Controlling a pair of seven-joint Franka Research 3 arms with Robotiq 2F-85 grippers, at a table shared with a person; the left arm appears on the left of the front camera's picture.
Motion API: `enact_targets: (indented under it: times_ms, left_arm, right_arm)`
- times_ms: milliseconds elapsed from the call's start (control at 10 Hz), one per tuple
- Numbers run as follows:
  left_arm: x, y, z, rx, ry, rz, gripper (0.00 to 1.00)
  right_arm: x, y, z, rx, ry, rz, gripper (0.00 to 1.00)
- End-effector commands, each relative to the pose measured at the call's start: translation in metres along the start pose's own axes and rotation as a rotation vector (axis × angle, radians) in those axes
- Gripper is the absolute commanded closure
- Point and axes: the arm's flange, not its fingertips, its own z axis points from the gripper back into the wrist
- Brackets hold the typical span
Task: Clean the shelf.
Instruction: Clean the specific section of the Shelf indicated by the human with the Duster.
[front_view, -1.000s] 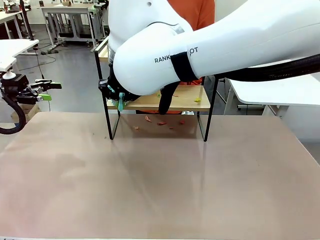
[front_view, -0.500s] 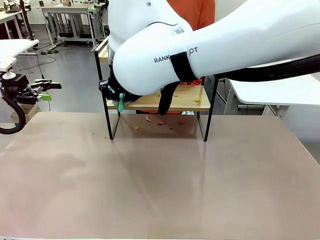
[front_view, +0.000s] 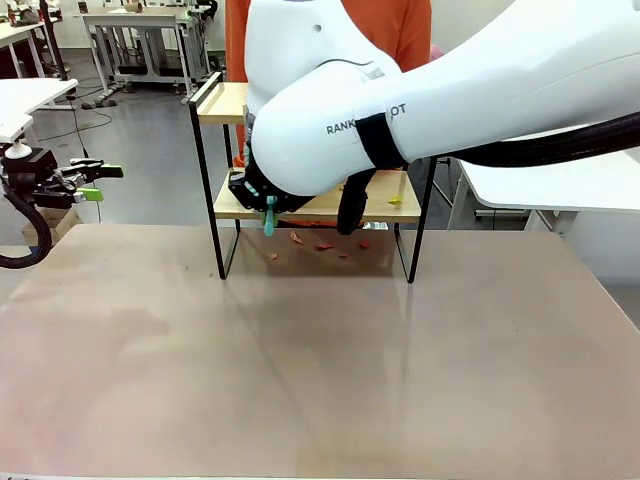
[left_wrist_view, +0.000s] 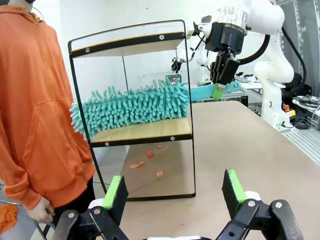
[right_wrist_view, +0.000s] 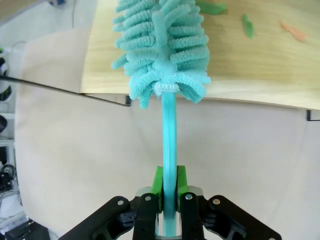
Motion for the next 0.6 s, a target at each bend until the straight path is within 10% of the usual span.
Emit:
enact_targets:
  times_ms: [0,500]
  left_arm:
    - [0.002,0.000,0.000,-0.004,0.007,-0.002,0.00]
    - [0.002,0.000,0.000,-0.004,0.007,-0.002,0.00]
  right_arm:
    - [-0.015,-0.040,0.015,-0.029,-0.002,-0.065,0.87]
    - [-0.015,-0.142,0.037,-0.160,0.012,-0.165,0.87]
